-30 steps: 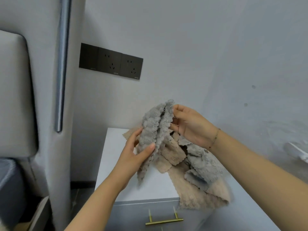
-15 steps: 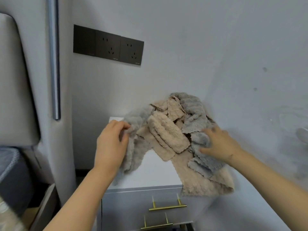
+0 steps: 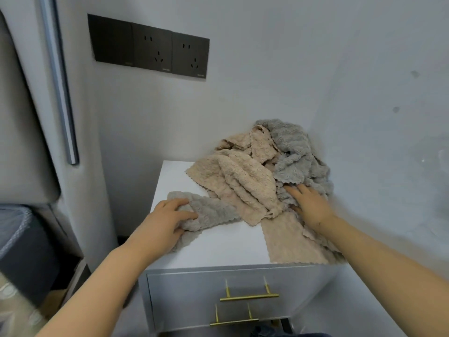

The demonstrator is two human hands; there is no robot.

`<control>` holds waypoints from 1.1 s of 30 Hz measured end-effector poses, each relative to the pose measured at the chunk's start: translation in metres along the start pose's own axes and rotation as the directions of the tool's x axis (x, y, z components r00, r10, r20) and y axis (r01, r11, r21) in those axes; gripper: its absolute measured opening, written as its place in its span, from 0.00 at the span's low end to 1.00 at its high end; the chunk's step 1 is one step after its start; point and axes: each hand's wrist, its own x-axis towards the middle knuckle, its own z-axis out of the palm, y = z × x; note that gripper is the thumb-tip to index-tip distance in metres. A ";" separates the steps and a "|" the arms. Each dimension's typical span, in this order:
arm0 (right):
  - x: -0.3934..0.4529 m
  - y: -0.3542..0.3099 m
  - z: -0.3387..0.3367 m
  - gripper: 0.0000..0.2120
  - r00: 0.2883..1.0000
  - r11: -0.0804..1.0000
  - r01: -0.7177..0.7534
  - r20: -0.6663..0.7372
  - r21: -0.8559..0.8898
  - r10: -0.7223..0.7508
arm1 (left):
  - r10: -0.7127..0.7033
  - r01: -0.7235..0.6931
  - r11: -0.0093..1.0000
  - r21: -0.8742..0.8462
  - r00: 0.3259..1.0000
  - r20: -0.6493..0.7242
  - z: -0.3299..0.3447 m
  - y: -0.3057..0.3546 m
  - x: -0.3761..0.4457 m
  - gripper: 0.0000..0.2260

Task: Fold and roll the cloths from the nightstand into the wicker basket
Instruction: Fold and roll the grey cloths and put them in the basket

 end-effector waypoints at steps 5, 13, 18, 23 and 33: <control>-0.031 -0.018 -0.014 0.31 0.997 0.998 -0.063 -0.040 0.027 0.065 | 0.062 -0.062 0.991 -0.119 0.998 -0.009 -0.009 -0.004 -0.013 0.26; -0.073 -0.104 -0.043 0.13 0.878 0.948 0.270 -0.449 0.171 -0.169 | -0.029 0.067 0.986 0.153 0.970 -0.240 -0.023 -0.006 -0.036 0.23; -0.058 -0.151 -0.030 0.30 0.965 0.912 0.260 -0.073 0.316 -0.250 | -0.218 0.239 0.959 0.152 0.966 -0.141 -0.023 0.002 -0.049 0.25; -0.048 -0.160 -0.023 0.10 0.987 0.655 0.090 -0.156 0.750 0.042 | -0.320 0.347 0.937 0.039 0.897 -0.304 -0.036 0.000 -0.051 0.07; -0.026 -0.168 -0.084 0.07 0.956 -0.377 -0.014 0.123 0.926 0.267 | -0.410 0.077 0.798 -0.598 0.796 -0.444 -0.056 0.002 -0.021 0.06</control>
